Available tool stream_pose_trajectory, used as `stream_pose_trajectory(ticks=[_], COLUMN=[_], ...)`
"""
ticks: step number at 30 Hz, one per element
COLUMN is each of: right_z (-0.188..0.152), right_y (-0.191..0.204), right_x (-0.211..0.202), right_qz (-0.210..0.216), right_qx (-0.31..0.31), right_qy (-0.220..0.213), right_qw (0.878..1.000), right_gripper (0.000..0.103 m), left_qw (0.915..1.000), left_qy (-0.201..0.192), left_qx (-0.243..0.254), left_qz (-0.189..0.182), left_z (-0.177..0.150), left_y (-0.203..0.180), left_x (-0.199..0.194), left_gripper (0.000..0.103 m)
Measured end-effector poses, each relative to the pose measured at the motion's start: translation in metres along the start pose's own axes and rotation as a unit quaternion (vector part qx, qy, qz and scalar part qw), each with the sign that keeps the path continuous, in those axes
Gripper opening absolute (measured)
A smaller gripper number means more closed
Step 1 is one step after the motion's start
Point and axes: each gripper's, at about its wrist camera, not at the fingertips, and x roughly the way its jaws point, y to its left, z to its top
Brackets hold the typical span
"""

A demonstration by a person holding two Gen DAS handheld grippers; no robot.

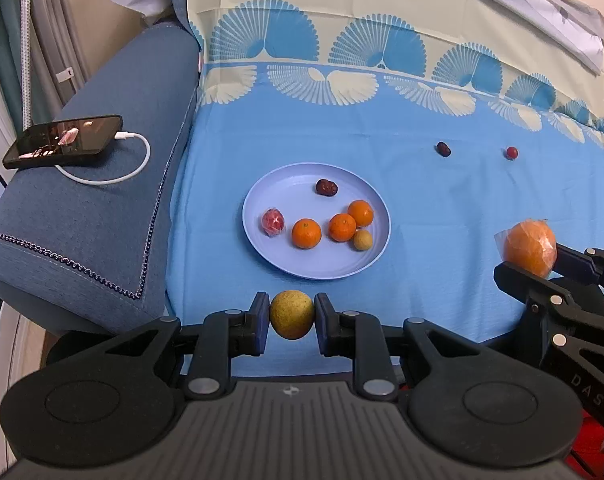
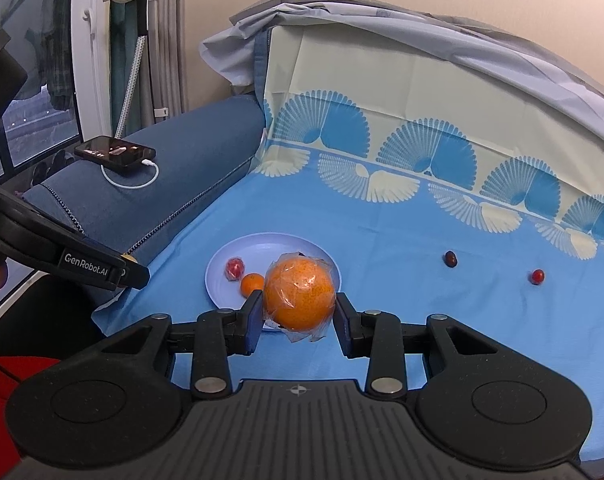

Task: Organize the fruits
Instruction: 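Carry both fruits to the plate and open both tools to release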

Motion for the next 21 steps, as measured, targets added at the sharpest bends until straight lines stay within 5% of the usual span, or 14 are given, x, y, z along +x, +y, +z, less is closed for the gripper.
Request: stream_pose_trajectory(ticks=[21], right_z=[-0.004], right_y=[-0.001], right_x=[0.025], right_qz=[0.01], right_qx=[0.004], right_qy=[0.042], right_qw=[0.999], right_gripper=[0.039], left_qw=[0.9994], left_qy=[0.035], left_qx=[-0.001], left_qz=[-0.004], left_z=[0.001], left_y=[0.003], left_x=[0.029], left_gripper=[0.026])
